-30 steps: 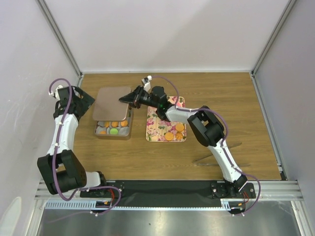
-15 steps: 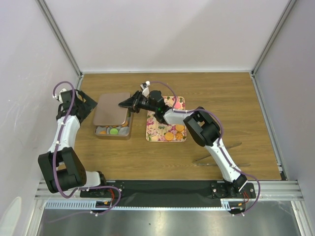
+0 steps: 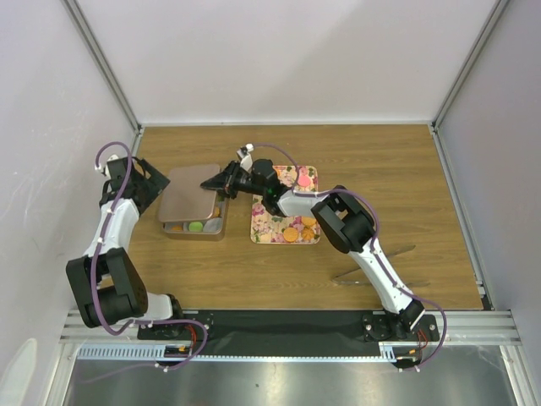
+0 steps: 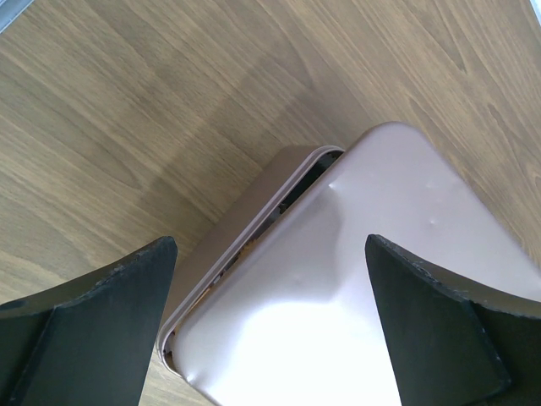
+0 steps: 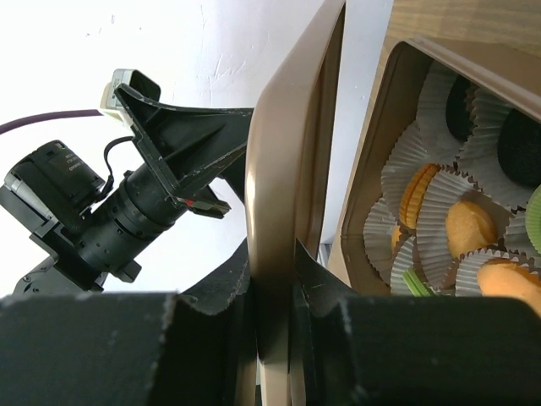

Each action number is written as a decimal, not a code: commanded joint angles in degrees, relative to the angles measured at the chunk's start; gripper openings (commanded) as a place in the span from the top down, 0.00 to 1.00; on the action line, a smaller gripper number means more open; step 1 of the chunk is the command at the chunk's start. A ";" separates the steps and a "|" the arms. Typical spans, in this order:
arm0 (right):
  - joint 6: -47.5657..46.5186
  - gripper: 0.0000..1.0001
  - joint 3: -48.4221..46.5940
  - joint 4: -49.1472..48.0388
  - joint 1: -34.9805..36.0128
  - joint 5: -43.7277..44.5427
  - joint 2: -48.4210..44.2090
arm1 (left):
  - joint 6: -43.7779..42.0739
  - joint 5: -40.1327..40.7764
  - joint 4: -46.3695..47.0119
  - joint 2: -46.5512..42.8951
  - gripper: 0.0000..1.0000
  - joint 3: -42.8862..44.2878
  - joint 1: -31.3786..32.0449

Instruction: Pack the cookies

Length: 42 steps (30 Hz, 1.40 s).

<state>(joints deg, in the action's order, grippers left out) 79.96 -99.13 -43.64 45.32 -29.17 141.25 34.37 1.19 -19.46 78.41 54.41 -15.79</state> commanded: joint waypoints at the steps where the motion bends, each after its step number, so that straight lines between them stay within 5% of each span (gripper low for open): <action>1: 0.19 1.00 -2.64 -2.42 0.38 -0.27 0.78 | -1.50 -0.75 2.41 0.25 0.00 -0.45 -0.29; 42: 1.07 0.99 3.07 -2.50 0.91 -0.98 -0.19 | -2.03 -4.53 3.82 4.12 0.01 -1.15 1.11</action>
<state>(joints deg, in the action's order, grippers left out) 81.01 -96.47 -42.72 46.02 -29.69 142.08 33.89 -3.20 -17.21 82.30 53.17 -15.25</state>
